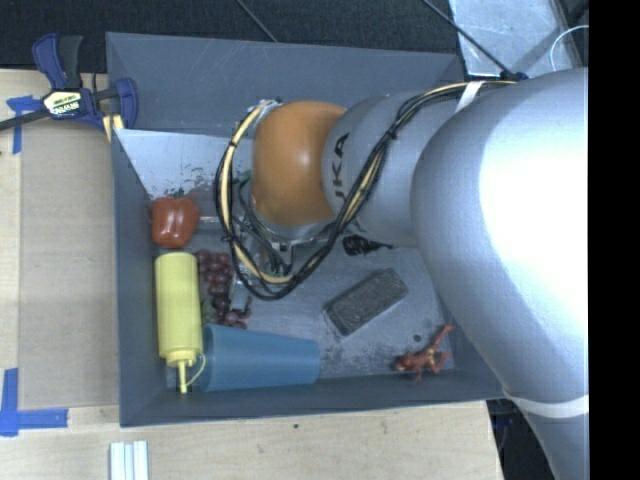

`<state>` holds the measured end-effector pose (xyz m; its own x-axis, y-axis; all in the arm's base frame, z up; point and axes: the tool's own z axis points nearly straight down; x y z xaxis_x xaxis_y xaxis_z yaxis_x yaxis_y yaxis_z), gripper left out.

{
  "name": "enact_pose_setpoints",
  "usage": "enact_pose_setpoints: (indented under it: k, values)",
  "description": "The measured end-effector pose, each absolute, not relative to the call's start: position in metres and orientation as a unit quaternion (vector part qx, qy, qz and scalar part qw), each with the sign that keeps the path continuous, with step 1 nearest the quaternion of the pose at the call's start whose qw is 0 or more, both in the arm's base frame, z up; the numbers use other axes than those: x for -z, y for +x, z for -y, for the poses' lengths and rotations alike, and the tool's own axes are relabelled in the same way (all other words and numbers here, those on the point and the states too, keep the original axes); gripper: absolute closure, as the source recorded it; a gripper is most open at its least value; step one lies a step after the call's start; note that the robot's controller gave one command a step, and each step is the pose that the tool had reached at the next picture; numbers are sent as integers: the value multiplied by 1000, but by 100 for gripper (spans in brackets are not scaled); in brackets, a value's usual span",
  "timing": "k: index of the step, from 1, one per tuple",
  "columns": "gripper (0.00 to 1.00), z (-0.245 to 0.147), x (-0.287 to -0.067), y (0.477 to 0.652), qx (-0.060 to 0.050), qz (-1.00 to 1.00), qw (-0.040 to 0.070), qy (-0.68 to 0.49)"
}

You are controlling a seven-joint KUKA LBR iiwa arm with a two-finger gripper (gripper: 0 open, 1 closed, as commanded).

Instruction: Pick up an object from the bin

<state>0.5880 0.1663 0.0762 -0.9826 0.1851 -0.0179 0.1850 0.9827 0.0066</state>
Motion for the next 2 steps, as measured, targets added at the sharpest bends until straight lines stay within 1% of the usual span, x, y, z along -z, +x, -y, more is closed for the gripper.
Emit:
enact_pose_setpoints:
  k: [1, 2]
  values:
    - [0, -168, -77, 587, -3, -995, 11, 96]
    - [100, -166, -78, 590, -3, -996, 12, 93]
